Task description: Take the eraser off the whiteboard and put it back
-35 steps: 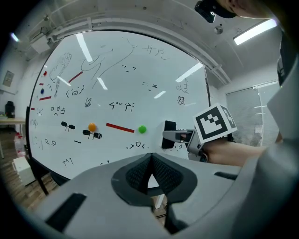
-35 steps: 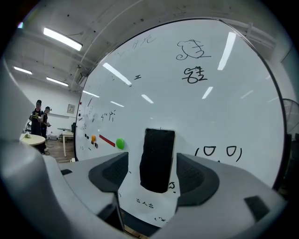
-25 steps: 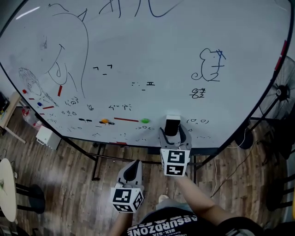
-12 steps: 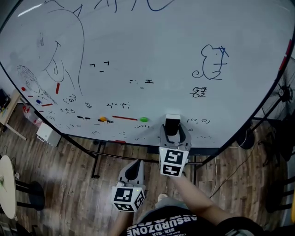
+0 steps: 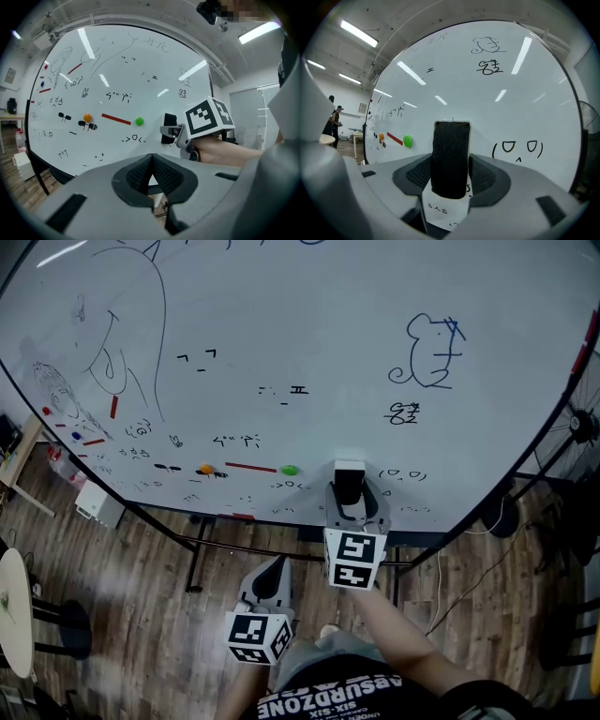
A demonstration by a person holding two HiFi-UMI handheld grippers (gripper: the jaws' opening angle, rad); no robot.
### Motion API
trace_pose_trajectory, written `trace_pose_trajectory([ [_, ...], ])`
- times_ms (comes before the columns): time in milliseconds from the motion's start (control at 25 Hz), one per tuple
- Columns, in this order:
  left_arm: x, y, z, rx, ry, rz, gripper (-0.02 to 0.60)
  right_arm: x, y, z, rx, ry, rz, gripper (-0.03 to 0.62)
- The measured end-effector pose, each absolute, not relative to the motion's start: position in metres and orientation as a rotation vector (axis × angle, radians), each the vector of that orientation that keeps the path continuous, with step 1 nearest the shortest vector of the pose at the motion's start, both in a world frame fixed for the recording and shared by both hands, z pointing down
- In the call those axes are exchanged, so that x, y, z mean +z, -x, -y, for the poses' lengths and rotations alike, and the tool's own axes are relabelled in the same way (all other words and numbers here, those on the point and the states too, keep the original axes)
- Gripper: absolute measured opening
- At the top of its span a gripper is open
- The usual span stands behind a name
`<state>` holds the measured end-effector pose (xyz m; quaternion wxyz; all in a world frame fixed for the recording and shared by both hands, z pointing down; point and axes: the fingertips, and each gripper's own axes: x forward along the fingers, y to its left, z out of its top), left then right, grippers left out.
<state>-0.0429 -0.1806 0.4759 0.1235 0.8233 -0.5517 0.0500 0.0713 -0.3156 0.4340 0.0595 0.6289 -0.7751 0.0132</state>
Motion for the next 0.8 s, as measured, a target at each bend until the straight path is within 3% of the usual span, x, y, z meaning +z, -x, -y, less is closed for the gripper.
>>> trace_pose_trajectory([
  [800, 0.466, 0.041, 0.174, 0.185, -2.452, 1.579, 0.006, 0.449, -0.071, 0.29, 0.086, -1.784, 2.388, 0.23],
])
